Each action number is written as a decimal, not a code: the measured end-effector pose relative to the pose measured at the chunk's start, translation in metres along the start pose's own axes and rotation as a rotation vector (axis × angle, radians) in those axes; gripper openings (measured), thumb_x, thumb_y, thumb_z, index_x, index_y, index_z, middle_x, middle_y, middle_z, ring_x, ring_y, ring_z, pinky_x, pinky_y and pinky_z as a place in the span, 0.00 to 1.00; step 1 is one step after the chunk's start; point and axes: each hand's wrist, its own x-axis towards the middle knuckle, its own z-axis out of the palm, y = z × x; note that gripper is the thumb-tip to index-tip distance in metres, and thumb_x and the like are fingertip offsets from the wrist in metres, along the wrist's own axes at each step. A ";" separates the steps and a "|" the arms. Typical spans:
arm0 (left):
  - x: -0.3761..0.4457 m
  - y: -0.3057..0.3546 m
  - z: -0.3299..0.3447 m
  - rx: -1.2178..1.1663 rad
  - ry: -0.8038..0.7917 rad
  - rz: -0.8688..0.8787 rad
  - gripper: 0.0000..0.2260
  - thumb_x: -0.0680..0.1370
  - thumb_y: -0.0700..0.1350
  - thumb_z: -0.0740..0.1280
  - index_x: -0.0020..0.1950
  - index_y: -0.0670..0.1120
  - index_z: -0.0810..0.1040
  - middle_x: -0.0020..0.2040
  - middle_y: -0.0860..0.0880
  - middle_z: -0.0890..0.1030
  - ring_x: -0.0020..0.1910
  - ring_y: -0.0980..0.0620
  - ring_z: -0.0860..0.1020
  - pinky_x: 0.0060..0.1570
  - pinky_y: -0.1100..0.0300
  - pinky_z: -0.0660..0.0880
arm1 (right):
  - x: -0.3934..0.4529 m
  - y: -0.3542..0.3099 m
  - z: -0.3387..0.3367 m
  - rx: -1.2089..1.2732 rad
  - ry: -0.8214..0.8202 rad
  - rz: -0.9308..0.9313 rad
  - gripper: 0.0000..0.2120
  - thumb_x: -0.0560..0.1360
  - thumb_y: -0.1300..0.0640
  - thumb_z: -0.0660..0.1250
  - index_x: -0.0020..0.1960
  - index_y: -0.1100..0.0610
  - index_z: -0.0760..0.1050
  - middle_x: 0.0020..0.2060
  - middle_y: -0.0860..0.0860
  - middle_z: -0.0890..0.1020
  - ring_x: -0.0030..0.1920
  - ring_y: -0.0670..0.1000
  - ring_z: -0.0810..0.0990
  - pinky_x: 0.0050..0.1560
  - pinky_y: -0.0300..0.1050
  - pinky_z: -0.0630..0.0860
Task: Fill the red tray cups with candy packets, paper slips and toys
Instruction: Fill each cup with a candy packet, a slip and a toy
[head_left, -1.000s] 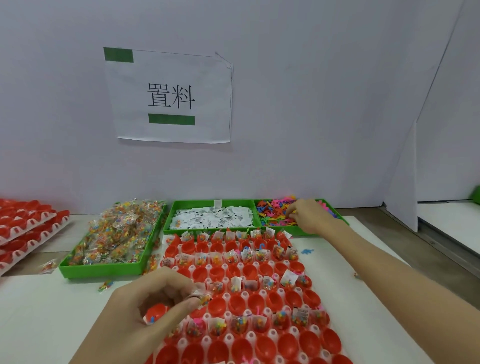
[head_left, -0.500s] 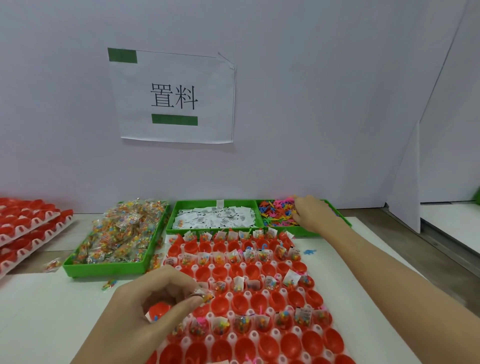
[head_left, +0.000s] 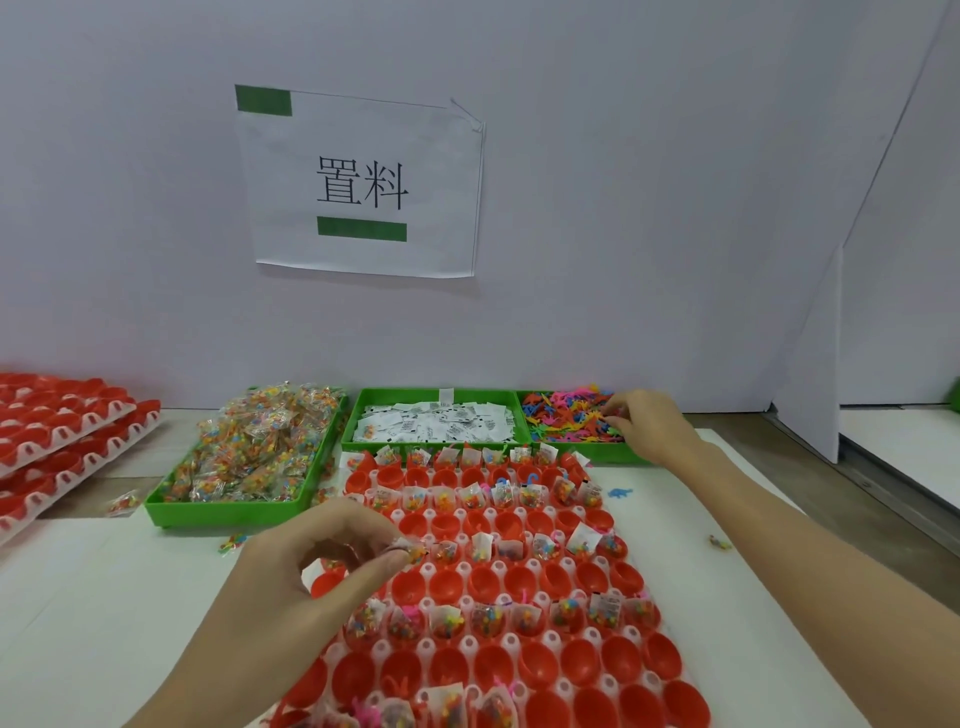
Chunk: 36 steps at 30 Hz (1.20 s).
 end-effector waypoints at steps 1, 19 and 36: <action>0.000 -0.001 0.000 0.000 -0.002 -0.003 0.06 0.72 0.51 0.75 0.47 0.54 0.86 0.41 0.50 0.84 0.41 0.48 0.82 0.44 0.58 0.79 | 0.002 0.000 0.002 0.023 0.003 0.011 0.12 0.80 0.53 0.71 0.61 0.57 0.83 0.51 0.55 0.86 0.48 0.53 0.84 0.54 0.51 0.80; 0.001 -0.010 0.001 0.013 0.001 -0.005 0.05 0.72 0.49 0.76 0.46 0.55 0.86 0.41 0.50 0.84 0.41 0.48 0.82 0.44 0.58 0.79 | 0.003 -0.003 0.011 0.345 0.070 0.126 0.09 0.78 0.57 0.73 0.55 0.61 0.85 0.50 0.56 0.86 0.47 0.50 0.79 0.50 0.42 0.71; 0.000 -0.010 0.004 0.029 -0.026 -0.011 0.04 0.71 0.50 0.76 0.45 0.55 0.85 0.40 0.52 0.85 0.40 0.50 0.82 0.43 0.58 0.80 | -0.001 -0.015 0.010 -0.027 -0.002 -0.133 0.15 0.81 0.63 0.67 0.66 0.58 0.80 0.62 0.58 0.83 0.57 0.55 0.83 0.63 0.50 0.78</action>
